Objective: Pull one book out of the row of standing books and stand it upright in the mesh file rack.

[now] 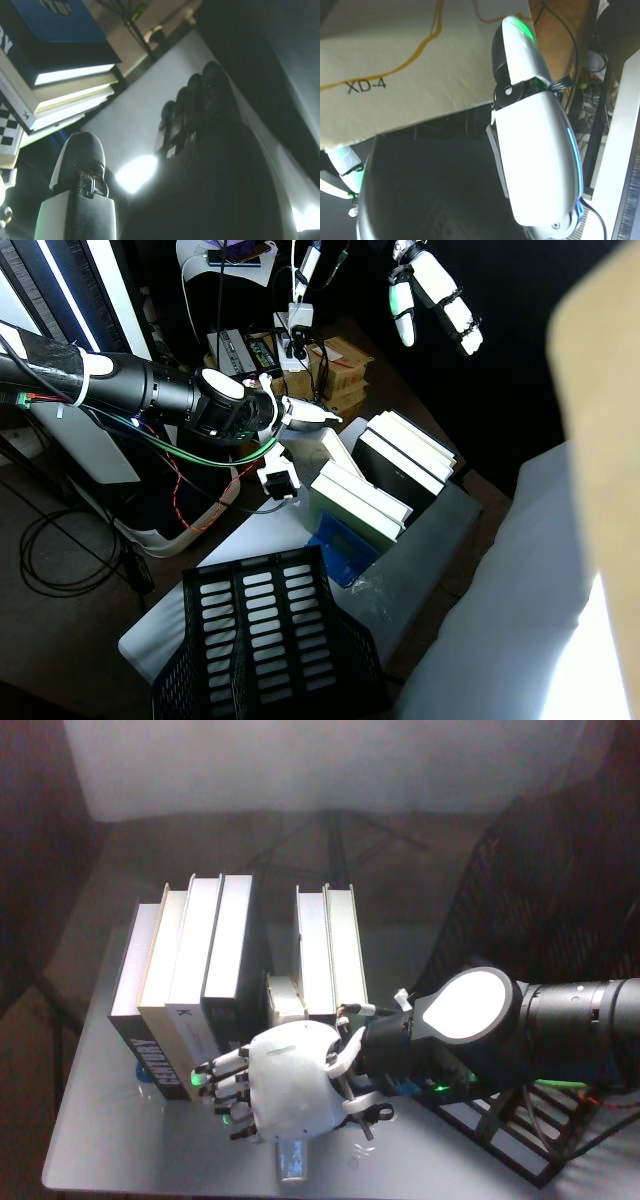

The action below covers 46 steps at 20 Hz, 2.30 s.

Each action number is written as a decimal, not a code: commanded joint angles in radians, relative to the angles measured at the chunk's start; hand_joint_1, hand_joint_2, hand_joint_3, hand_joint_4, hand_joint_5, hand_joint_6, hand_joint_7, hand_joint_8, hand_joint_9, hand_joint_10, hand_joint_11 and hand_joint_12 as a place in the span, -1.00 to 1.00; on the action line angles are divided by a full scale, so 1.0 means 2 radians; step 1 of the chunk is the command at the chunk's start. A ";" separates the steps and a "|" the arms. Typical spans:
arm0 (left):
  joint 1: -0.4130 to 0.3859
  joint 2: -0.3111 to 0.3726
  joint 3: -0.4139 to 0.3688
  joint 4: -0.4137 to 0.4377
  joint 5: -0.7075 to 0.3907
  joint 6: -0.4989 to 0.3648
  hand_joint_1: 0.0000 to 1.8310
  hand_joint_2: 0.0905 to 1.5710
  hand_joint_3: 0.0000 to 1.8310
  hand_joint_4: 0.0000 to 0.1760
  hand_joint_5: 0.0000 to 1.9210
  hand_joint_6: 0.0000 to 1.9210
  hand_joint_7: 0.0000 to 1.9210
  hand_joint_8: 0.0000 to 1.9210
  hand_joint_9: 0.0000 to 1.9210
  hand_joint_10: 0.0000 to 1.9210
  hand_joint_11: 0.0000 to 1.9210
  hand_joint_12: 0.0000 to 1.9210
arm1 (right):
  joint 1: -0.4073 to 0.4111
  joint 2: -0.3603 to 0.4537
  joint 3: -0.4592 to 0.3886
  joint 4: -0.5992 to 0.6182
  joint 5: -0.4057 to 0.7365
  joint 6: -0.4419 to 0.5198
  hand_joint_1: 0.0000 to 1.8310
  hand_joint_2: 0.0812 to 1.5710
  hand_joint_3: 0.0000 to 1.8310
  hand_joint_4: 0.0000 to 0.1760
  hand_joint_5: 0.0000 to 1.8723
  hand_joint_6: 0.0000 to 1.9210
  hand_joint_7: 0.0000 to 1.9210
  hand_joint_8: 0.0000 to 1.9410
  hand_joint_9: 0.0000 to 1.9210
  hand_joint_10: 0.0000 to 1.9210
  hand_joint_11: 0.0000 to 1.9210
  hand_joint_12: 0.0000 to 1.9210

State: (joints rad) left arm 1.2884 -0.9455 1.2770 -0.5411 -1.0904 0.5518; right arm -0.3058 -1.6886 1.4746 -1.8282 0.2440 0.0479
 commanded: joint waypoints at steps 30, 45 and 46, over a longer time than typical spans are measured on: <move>-0.138 -0.014 0.052 0.107 0.004 -0.001 -0.56 0.67 -1.00 -0.37 -1.00 -1.00 -1.00 -1.00 -1.00 -1.00 -1.00 -1.00 | 0.001 0.068 -0.017 0.133 -0.007 -0.060 0.50 0.42 -1.00 -1.00 -0.10 0.20 0.07 0.01 -0.17 0.39 -0.66 0.81; -0.145 -0.025 0.057 0.108 0.003 -0.004 -0.55 0.68 -1.00 -0.55 -0.98 -0.99 -1.00 -1.00 -1.00 -1.00 -1.00 -1.00 | 0.001 0.074 -0.019 0.149 -0.008 -0.076 0.50 0.43 -1.00 -1.00 -0.11 0.20 0.07 0.03 -0.18 0.39 -0.66 0.79; -0.144 -0.025 0.057 0.107 0.002 -0.005 -0.57 0.69 -0.99 -0.57 -0.99 -1.00 -1.00 -1.00 -1.00 -1.00 -1.00 -1.00 | 0.001 0.076 -0.021 0.149 -0.008 -0.076 0.50 0.42 -1.00 -1.00 -0.11 0.21 0.07 0.03 -0.18 0.40 -0.64 0.80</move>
State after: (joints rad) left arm 1.0035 -0.9955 1.3827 -0.3035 -0.9600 0.5480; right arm -0.2981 -1.5658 1.4235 -1.5333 0.2821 -0.0921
